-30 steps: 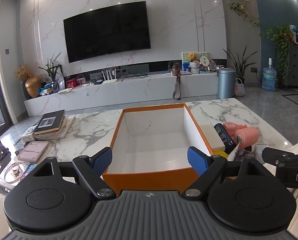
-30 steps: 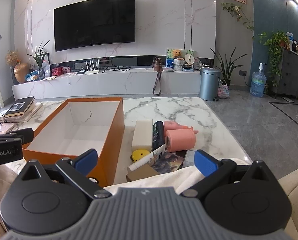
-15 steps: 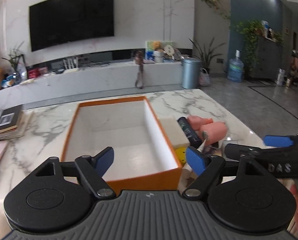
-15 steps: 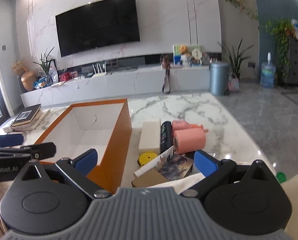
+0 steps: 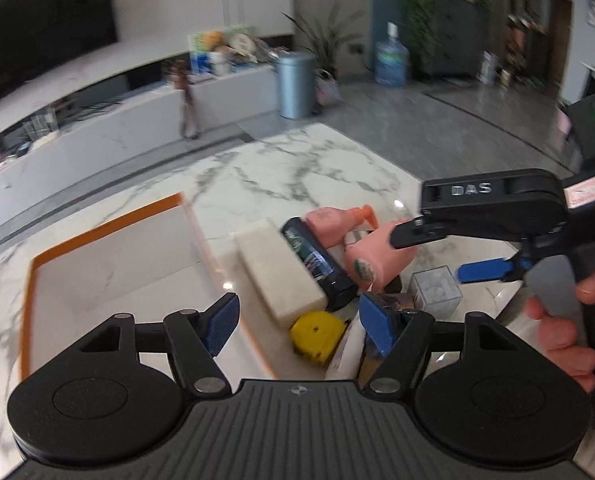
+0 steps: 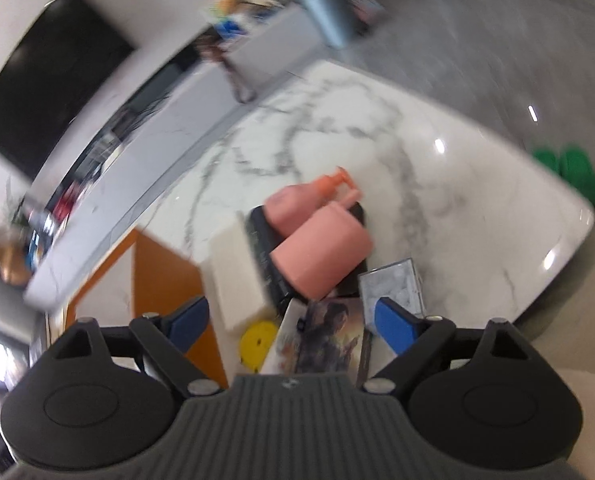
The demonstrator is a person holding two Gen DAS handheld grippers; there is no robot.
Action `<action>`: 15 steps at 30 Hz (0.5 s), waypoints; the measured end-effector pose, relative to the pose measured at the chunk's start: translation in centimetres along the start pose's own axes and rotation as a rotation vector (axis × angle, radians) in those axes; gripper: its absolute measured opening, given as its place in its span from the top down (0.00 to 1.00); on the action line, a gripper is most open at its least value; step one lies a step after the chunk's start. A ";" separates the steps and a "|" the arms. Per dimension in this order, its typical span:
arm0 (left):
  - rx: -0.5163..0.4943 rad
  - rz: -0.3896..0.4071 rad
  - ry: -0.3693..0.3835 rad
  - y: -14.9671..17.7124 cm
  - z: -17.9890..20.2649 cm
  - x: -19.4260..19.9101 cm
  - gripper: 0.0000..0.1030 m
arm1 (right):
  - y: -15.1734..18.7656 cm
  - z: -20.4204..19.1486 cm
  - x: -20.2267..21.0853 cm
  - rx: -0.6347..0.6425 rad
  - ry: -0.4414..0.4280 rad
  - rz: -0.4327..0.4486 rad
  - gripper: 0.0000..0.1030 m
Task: Organize rigid objects
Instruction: 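Move both tools toward the pink items beside the orange box, then grasp the pink spouted cup with the right tool while the left tool approaches the pink pump bottle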
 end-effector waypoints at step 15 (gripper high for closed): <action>-0.189 -0.156 0.079 -5.1 -1.0 -10.9 0.28 | -3.6 0.4 -9.1 -0.191 -0.005 -0.164 0.33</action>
Point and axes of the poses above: each gripper's, at about its wrist camera, not at the fingertips, and x roughly against the way its jaws point, z to its right, y to its underside, the point moved 8 cm from there along -x, roughly the way its jaws point, and after that the axes turned 11 degrees about y, right-handed, at the moved point
